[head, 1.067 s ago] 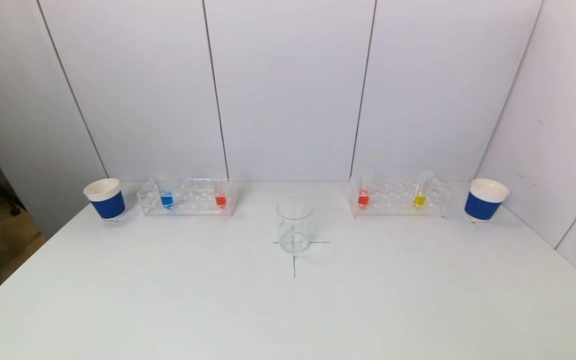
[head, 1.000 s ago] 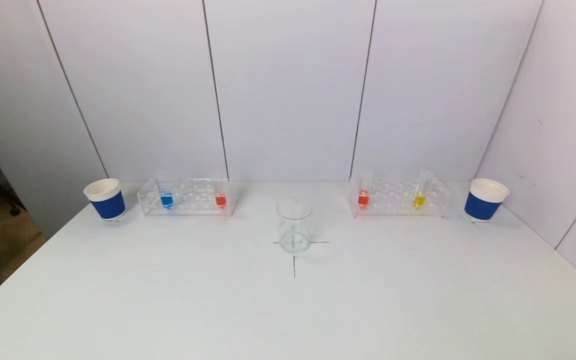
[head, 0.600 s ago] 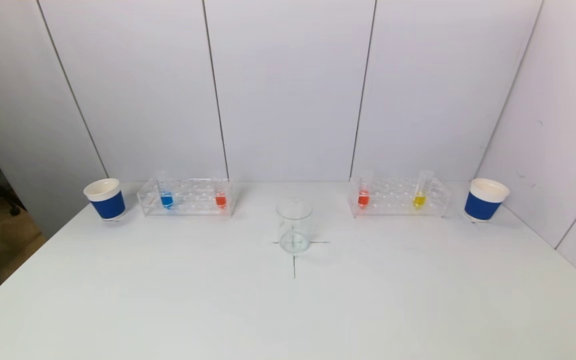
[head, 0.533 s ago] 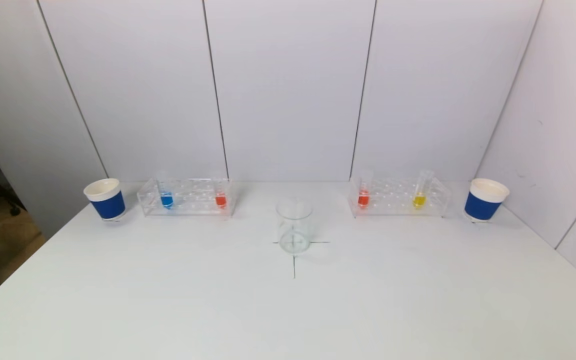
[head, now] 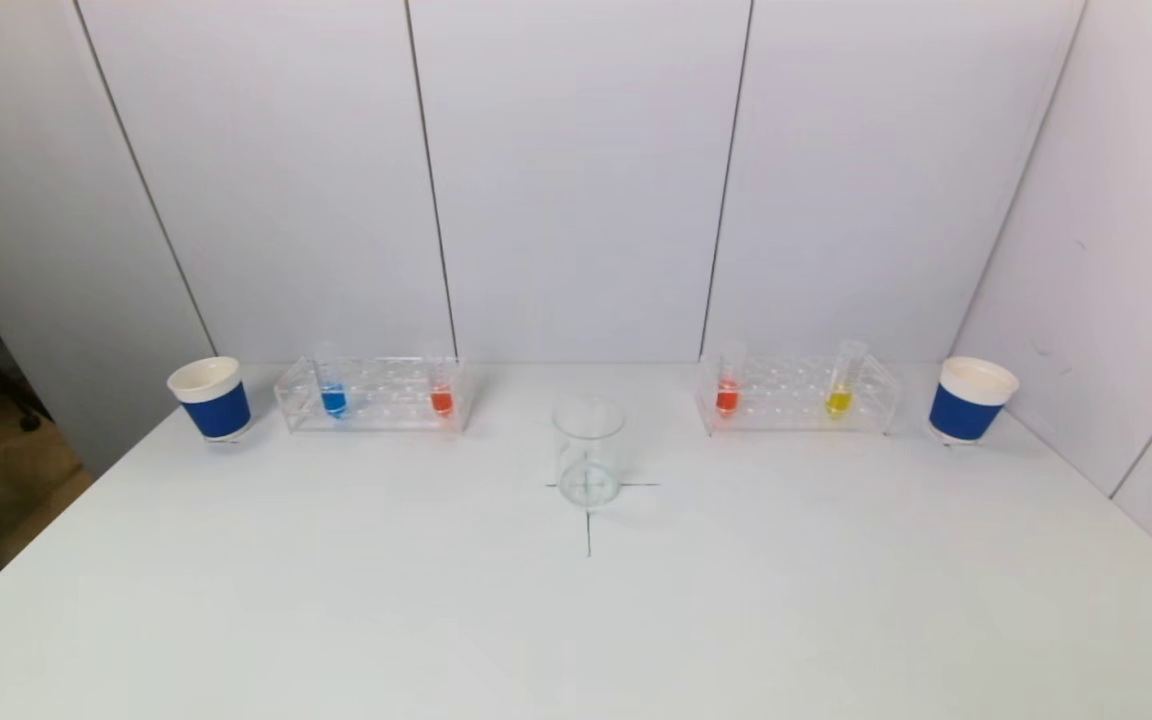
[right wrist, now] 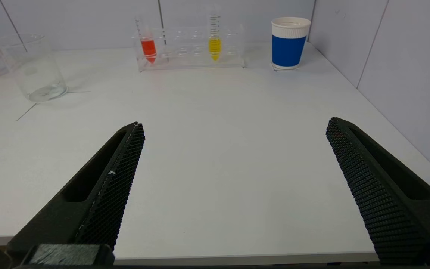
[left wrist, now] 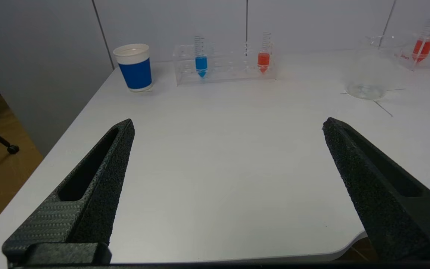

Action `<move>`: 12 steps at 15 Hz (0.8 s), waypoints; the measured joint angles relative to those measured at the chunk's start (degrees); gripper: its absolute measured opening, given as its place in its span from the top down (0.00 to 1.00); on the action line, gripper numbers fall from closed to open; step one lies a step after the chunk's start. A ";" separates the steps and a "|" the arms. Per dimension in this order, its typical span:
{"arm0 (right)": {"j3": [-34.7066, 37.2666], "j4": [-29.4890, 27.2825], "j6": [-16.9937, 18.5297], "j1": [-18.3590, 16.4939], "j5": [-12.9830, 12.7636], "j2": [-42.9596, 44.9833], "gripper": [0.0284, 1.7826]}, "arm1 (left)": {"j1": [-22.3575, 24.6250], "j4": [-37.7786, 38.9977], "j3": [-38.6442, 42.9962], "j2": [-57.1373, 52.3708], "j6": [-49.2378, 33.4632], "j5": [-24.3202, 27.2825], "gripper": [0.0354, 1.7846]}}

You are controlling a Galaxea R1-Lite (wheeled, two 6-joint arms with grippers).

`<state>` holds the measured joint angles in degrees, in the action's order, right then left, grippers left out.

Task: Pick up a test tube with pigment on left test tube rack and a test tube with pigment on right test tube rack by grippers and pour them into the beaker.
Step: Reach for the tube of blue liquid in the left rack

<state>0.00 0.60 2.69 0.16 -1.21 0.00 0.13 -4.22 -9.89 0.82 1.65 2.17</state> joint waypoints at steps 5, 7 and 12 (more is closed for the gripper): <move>0.00 0.00 0.02 0.00 -0.02 0.00 0.01 | -0.13 -1.01 -15.66 13.20 0.00 -0.20 0.01; 0.00 -0.02 0.02 0.00 0.00 0.00 0.01 | -0.13 2.32 -19.46 21.04 -0.11 -0.30 0.01; 0.00 0.00 0.02 0.00 0.00 0.00 0.01 | -0.13 19.65 -22.20 41.76 -0.33 -0.46 0.01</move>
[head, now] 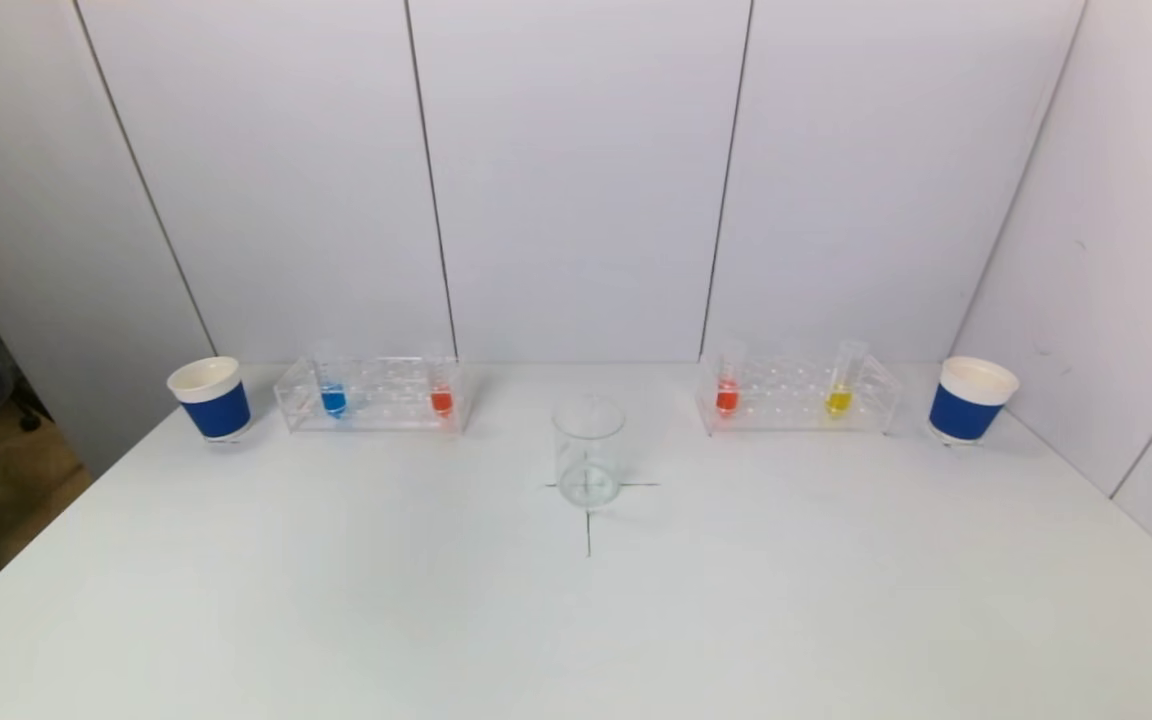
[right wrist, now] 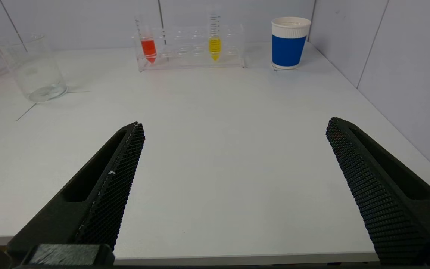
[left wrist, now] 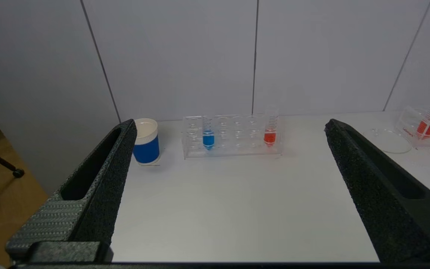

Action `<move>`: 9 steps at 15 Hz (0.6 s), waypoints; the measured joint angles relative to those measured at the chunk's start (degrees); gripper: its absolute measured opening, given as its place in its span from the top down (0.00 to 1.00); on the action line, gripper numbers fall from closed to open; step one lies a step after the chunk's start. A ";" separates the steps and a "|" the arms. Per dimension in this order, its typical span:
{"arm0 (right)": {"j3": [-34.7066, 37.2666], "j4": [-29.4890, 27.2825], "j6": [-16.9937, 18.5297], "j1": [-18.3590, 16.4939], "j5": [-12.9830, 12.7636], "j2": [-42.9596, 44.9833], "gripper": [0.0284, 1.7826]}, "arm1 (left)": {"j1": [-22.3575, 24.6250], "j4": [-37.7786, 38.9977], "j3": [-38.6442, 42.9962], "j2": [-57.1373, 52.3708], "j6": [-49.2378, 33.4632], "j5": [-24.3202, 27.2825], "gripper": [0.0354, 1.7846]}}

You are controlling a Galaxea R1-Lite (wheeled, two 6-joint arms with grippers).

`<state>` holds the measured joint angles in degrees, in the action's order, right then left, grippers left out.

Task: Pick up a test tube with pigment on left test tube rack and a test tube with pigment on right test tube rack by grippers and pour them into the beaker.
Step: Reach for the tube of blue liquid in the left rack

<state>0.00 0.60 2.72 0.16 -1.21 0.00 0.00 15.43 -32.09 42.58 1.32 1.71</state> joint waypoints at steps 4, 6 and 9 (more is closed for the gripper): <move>0.00 0.00 -0.02 0.00 -0.02 0.00 0.01 | 0.16 12.90 -0.07 16.62 -0.38 0.02 0.01; 0.00 0.00 -0.02 0.00 0.00 0.00 0.01 | 0.35 19.76 0.23 25.31 -0.48 0.11 0.01; 0.00 0.00 0.00 0.00 0.00 0.00 0.01 | 1.10 31.22 0.56 38.27 -0.41 0.38 0.01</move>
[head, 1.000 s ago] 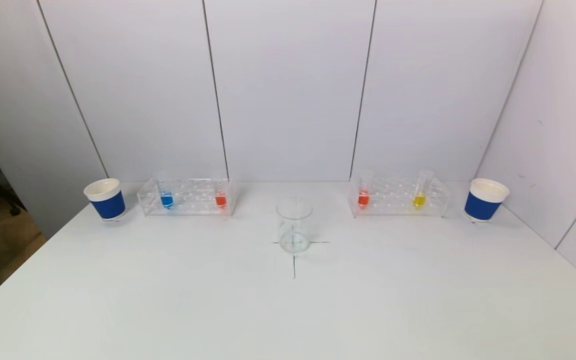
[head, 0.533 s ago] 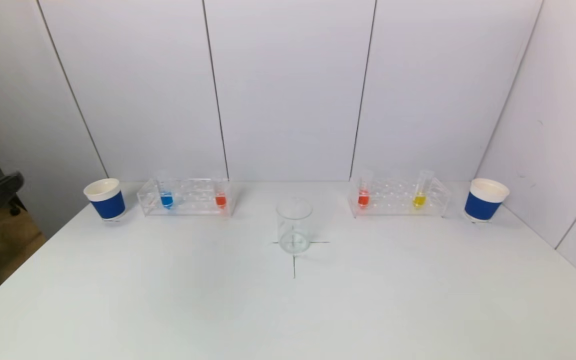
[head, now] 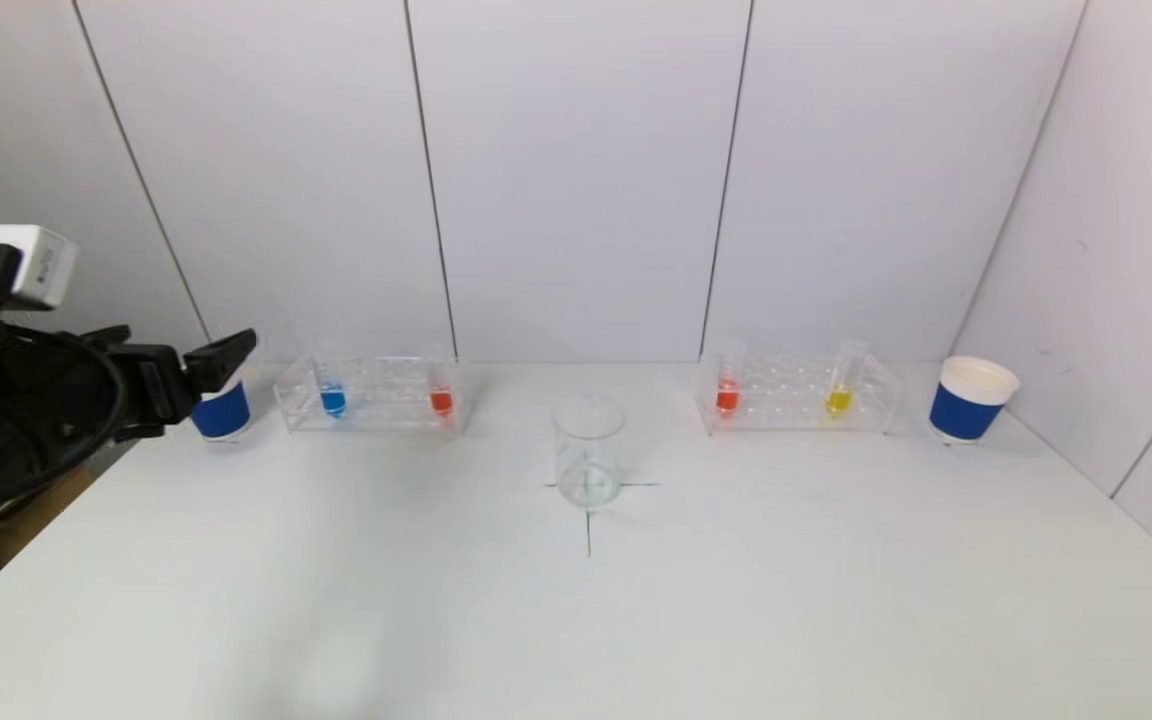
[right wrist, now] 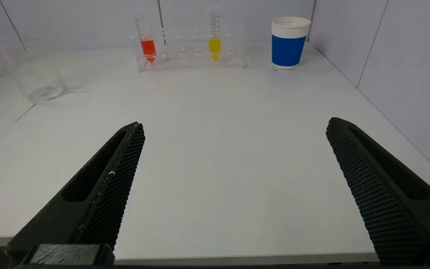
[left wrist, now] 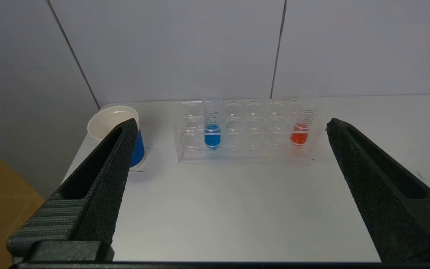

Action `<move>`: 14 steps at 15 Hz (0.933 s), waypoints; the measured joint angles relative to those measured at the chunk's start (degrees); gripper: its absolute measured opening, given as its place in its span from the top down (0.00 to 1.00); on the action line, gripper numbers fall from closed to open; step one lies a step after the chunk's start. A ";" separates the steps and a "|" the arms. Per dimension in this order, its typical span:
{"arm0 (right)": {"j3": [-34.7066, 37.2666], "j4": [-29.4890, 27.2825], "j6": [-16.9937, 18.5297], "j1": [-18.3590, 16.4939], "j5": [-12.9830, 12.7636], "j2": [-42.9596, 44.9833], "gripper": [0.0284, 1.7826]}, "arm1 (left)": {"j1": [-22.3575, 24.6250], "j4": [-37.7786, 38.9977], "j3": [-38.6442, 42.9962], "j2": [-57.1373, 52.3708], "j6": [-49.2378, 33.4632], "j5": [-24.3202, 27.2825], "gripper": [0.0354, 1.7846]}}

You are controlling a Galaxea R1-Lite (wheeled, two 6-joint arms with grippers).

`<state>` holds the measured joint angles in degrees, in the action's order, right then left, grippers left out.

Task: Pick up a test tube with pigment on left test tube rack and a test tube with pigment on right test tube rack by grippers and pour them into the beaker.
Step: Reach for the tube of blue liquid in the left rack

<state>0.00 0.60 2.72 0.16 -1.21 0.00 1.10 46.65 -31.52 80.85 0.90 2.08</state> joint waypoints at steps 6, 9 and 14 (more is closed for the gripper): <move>0.00 0.00 -0.02 0.00 0.00 0.00 0.01 | 2.54 29.06 -0.13 25.23 0.46 2.10 0.01; 0.00 0.00 -0.02 0.00 -0.02 0.00 0.01 | 2.86 37.08 -2.43 35.26 0.52 2.21 0.01; 0.00 -0.02 0.00 0.00 0.00 0.00 0.01 | 3.23 38.05 -10.59 45.97 0.41 2.35 0.01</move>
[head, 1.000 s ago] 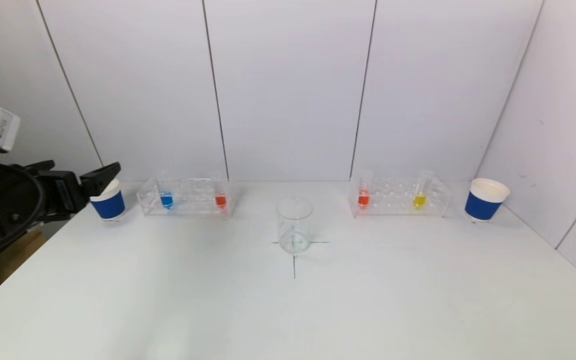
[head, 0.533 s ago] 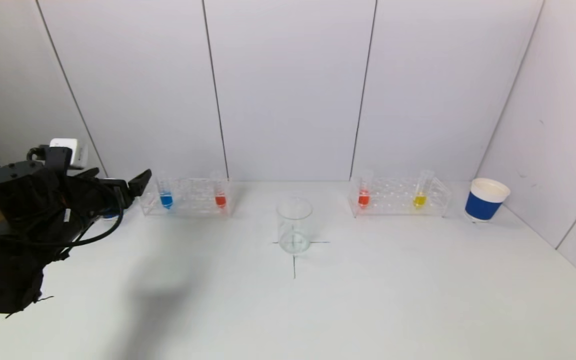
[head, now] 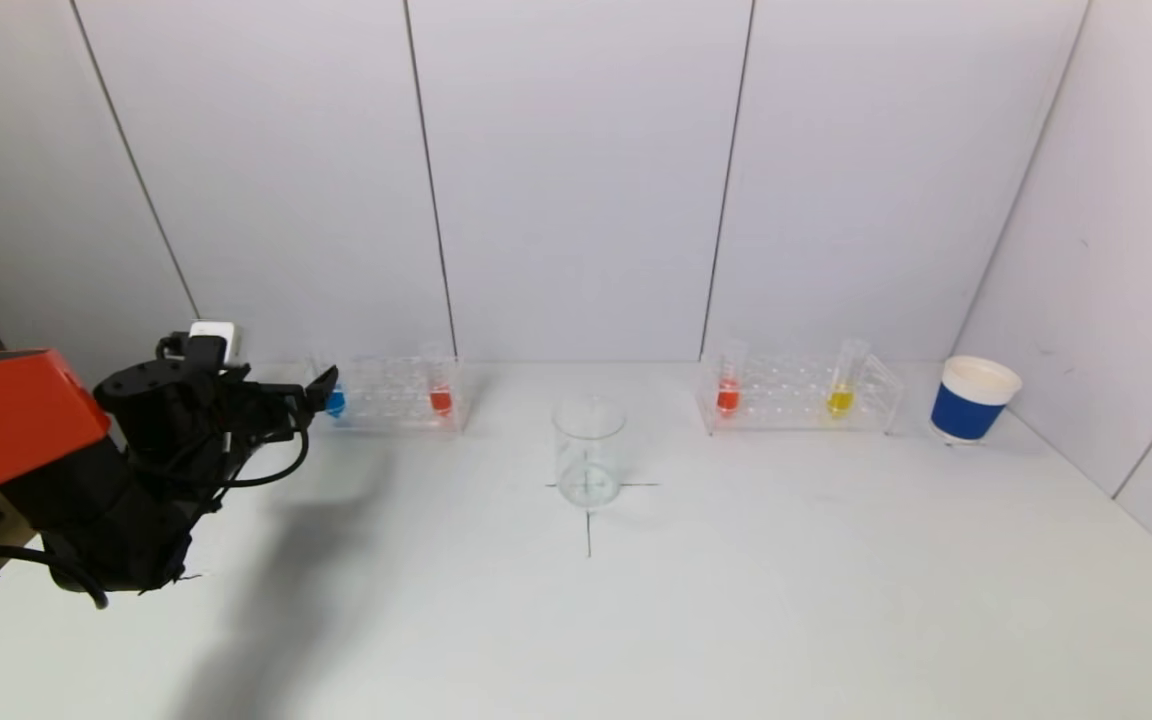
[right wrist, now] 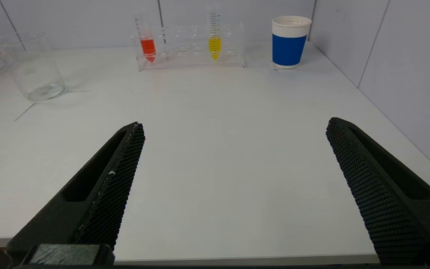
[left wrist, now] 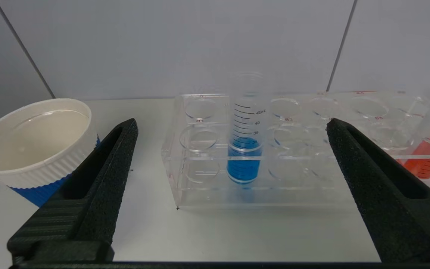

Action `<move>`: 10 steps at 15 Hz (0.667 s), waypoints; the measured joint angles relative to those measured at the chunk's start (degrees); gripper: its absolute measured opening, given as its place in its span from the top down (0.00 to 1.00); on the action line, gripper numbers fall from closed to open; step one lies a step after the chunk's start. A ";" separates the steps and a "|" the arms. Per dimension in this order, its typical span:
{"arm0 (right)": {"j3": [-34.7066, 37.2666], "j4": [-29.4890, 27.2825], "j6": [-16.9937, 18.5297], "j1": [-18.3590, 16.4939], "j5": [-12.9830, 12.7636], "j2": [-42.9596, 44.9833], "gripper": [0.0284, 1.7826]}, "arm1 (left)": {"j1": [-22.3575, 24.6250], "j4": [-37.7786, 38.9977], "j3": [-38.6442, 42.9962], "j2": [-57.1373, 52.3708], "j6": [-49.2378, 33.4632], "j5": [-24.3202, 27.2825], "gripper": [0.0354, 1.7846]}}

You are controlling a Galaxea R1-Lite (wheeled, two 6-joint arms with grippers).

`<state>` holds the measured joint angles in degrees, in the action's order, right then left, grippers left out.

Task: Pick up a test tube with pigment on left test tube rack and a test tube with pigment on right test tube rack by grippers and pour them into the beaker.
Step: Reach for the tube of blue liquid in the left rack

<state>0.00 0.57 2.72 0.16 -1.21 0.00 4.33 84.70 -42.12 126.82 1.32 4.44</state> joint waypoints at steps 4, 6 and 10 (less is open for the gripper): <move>0.00 0.00 0.00 0.00 -0.02 0.00 0.01 | 0.18 -0.44 -3.50 4.06 0.09 0.20 0.01; 0.00 0.02 -0.02 0.00 0.00 0.00 0.01 | 0.22 -0.63 -4.62 5.18 0.13 0.29 0.01; 0.00 0.00 0.00 0.00 -0.02 0.00 0.01 | 0.16 -1.52 -6.34 6.34 0.22 0.30 0.01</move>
<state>0.00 0.57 2.72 0.16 -1.23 0.00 4.49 83.18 -48.46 133.16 1.54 4.74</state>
